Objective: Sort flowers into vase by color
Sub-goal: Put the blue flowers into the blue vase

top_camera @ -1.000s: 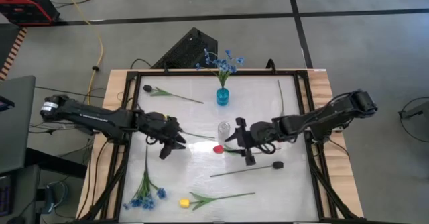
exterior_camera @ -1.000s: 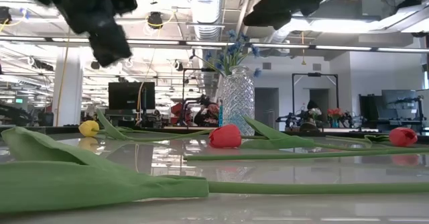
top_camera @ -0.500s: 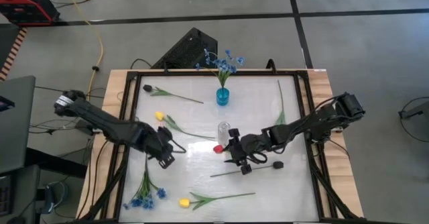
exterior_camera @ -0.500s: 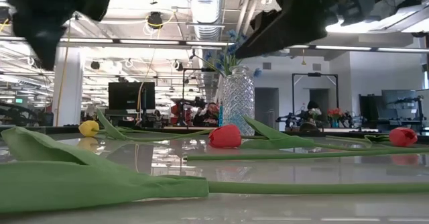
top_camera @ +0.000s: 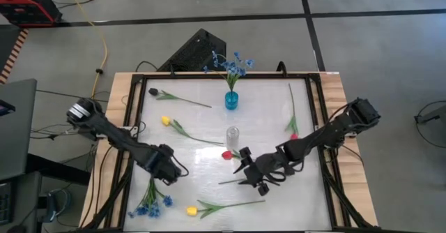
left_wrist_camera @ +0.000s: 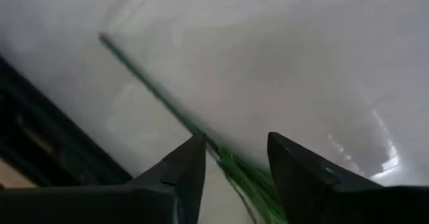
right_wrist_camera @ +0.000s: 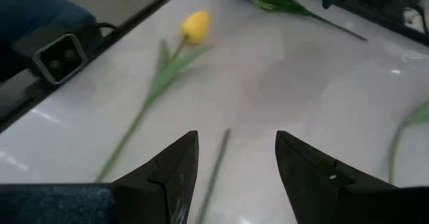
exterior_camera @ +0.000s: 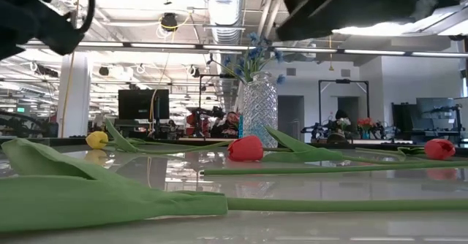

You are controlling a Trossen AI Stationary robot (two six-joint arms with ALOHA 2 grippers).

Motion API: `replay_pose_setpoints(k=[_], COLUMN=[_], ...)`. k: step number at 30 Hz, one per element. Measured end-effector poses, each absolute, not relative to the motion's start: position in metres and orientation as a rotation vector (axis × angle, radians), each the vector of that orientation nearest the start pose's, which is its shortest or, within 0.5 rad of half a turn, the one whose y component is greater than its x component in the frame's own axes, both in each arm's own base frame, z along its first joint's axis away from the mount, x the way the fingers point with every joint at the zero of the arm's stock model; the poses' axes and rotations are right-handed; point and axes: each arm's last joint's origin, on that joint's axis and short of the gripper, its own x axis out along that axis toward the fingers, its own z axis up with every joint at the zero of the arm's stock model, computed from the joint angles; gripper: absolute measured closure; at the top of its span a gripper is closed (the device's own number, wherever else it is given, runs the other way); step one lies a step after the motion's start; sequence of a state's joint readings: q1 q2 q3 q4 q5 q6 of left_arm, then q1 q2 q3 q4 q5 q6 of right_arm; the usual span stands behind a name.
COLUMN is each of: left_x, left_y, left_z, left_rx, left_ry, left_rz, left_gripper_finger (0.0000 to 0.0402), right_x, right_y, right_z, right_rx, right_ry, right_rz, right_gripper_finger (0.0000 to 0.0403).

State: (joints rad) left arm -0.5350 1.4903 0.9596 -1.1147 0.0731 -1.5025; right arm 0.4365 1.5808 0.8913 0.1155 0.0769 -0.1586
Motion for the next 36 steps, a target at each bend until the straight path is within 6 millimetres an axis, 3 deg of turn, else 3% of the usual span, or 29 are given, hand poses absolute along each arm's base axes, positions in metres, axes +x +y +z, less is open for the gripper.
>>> replay_pose_setpoints(k=[7,15,28,32,36], left_x=[0.185,0.172,0.182,0.185,0.187], left_y=[-0.143,-0.171,-0.189,-0.189,-0.185], left_z=[0.194,0.18,0.142,0.144,0.148], left_rx=[-0.846,-0.894,-0.874,-0.873,-0.844], left_ry=[1.481,1.424,1.404,1.372,1.331], left_rz=[0.967,1.096,1.159,1.108,1.064], left_gripper_finger=[0.02,0.0195,0.0196,0.0217,0.0283], right_x=[0.285,0.274,0.258,0.254,0.249], right_y=[0.156,0.171,0.163,0.163,0.166], right_z=[0.198,0.195,0.196,0.199,0.199], right_rx=[-0.268,-0.282,-0.276,-0.237,-0.223], right_ry=[0.637,0.666,0.817,0.841,0.861], right_rz=[0.439,0.488,0.462,0.447,0.45], right_gripper_finger=[0.018,0.018,0.018,0.018,0.018])
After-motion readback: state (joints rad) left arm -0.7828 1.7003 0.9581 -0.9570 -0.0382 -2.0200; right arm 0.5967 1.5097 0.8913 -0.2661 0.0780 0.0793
